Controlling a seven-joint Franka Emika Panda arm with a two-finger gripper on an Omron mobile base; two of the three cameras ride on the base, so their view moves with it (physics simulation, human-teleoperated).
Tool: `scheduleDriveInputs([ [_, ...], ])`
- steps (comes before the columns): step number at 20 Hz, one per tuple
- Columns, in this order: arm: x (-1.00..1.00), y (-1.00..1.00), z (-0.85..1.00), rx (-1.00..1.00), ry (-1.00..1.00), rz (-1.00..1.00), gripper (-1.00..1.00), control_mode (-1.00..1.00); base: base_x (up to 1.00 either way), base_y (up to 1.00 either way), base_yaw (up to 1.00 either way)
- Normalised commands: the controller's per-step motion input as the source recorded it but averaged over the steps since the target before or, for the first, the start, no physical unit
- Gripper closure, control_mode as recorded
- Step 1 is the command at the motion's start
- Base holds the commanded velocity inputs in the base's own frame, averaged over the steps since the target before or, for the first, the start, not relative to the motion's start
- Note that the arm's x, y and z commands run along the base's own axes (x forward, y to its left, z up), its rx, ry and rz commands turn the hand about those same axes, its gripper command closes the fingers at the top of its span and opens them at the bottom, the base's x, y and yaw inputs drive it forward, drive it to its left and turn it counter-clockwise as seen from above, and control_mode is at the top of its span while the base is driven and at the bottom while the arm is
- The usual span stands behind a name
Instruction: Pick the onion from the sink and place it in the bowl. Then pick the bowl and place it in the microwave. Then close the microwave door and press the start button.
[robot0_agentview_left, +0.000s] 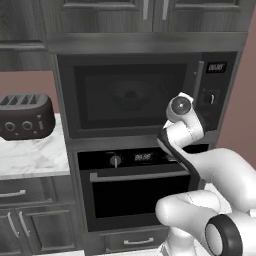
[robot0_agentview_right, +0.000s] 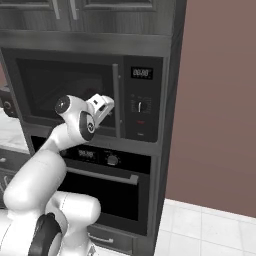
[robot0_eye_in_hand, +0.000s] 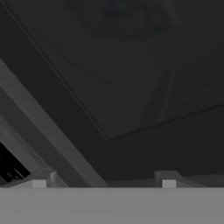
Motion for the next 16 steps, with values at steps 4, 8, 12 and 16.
scheduleDriveInputs([
  [4, 0.15, 0.0, 0.0, 0.01, -0.04, 0.1, -1.0, -1.0, 0.0, 0.0, 0.0],
  [8, -0.24, 0.14, 0.0, 0.01, -0.09, 0.08, -1.0, -1.0, 0.0, 0.0, 0.0],
  [12, -0.89, 0.69, 0.07, 0.0, -0.25, 0.07, -1.0, -1.0, 0.0, 0.0, 0.0],
  [16, -1.0, 0.56, 0.63, 0.0, -0.33, -0.01, -1.0, -1.0, 0.0, 0.0, 0.0],
])
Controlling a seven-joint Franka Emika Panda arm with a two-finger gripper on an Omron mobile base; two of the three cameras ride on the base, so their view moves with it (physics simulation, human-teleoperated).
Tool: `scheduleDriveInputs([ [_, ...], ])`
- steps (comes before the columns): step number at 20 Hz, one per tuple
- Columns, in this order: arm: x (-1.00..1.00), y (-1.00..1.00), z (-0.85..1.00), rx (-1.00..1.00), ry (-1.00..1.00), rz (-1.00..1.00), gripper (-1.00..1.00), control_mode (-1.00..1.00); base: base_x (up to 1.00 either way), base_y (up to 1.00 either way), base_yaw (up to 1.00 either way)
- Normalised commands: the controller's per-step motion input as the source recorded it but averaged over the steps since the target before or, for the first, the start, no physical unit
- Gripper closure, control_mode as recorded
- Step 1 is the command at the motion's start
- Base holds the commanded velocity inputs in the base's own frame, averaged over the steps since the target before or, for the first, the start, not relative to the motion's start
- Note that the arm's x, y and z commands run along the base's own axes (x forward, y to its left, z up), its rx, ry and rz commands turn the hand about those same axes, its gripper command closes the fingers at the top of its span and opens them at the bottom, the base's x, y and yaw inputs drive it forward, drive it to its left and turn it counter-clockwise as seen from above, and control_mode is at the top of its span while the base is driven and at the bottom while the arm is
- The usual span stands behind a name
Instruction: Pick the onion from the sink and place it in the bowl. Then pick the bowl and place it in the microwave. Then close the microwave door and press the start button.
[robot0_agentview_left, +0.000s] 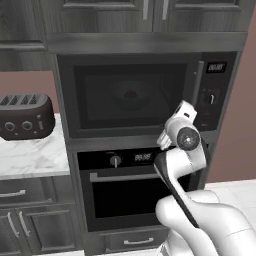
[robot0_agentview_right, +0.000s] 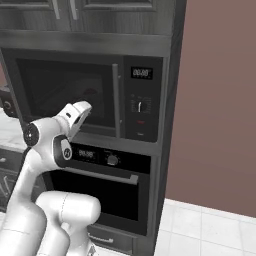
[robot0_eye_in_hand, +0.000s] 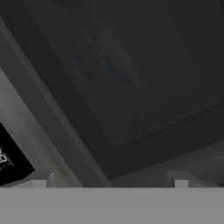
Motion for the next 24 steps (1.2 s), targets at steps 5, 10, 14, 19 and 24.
scheduleDriveInputs([
  [5, -0.99, 0.0, 0.66, 0.17, -0.05, -0.16, -1.0, -1.0, 0.0, 0.0, 0.0],
  [10, -0.54, 0.16, 0.07, 0.05, 0.1, -0.03, -1.0, -1.0, 0.0, 0.0, 0.0],
  [14, -0.54, -0.23, 0.01, 0.36, 0.03, -0.18, -1.0, -1.0, 0.0, 0.0, 0.0],
  [19, -0.6, -0.53, 0.0, 0.67, 0.0, -0.43, -1.0, -1.0, 0.0, 0.0, 0.0],
  [24, -0.39, -0.27, -0.01, 0.69, 0.0, -0.51, -1.0, -1.0, 0.0, 0.0, 0.0],
])
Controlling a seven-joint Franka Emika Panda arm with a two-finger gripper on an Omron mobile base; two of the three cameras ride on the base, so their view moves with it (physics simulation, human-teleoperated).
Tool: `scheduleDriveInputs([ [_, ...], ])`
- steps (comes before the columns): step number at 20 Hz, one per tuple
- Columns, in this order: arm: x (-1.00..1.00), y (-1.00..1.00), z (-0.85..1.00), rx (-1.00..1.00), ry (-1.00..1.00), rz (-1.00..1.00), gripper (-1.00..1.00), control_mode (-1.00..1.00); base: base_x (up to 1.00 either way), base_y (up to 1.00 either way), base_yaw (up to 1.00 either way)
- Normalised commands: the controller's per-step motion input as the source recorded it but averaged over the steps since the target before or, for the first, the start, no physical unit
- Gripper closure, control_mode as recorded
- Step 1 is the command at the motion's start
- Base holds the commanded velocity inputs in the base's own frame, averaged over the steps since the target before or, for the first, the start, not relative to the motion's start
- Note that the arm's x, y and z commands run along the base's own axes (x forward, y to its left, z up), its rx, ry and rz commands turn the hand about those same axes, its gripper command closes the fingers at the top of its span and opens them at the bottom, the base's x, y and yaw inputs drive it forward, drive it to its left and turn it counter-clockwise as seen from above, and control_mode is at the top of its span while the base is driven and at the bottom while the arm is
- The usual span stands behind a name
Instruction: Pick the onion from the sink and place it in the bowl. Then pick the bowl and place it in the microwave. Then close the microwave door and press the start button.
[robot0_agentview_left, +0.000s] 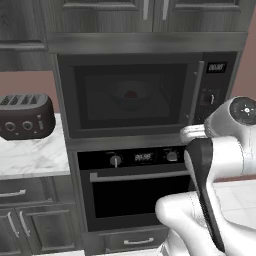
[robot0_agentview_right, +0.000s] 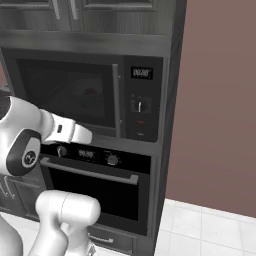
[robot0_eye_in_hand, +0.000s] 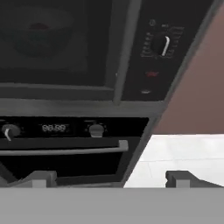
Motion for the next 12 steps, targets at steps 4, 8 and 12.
scheduleDriveInputs([
  [4, 0.0, -0.36, -0.04, 0.75, 0.0, -0.44, -1.0, -1.0, 0.0, 0.0, 0.0],
  [8, 0.0, -0.46, -0.08, 0.74, -0.01, -0.42, -1.0, -1.0, 0.0, 0.0, 0.0],
  [12, 0.13, -0.7, -0.03, 0.72, -0.07, -0.33, -1.0, -1.0, 0.0, 0.0, 0.0],
])
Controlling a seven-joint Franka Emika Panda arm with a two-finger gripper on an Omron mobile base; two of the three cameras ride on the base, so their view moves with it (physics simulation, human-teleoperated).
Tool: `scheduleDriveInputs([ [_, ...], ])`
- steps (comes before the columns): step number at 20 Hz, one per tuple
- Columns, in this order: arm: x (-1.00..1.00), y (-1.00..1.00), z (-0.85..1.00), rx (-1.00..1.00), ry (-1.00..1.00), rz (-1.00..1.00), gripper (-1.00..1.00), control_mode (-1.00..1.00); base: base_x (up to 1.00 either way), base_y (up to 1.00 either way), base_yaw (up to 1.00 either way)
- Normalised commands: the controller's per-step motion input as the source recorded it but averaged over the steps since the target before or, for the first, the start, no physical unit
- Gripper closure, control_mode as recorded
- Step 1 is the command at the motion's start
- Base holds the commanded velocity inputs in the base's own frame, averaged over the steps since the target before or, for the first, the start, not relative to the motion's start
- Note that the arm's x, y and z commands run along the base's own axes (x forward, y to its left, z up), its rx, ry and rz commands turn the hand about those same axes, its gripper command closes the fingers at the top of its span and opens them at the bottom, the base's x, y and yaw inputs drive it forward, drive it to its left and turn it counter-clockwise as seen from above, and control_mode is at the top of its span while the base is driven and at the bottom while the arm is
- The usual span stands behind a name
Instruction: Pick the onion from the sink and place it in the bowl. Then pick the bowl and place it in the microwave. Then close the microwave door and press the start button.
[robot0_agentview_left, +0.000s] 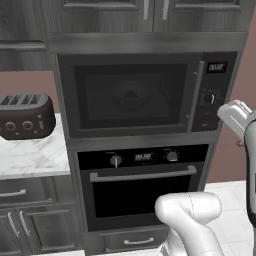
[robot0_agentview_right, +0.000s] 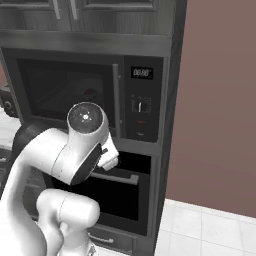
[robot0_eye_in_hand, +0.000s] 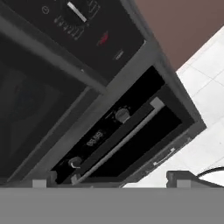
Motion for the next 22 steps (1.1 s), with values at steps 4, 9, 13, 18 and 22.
scheduleDriveInputs([
  [4, 0.09, -0.68, -0.46, 0.62, -0.19, -0.16, -1.0, -1.0, 0.0, 0.0, 0.0],
  [9, 0.23, -0.58, -0.13, 0.5, -0.31, -0.15, -1.0, -1.0, 0.0, 0.0, 0.0],
  [13, 0.23, 0.04, -0.2, 0.44, -0.15, -0.1, -1.0, -1.0, 0.0, 0.0, 0.0],
  [18, 0.37, 0.18, -0.18, 0.36, -0.09, -0.08, 1.0, -1.0, 0.0, 0.0, 0.0],
  [22, 0.59, 0.02, -0.04, 0.27, 0.0, -0.04, 1.0, -1.0, 0.0, 0.0, 0.0],
])
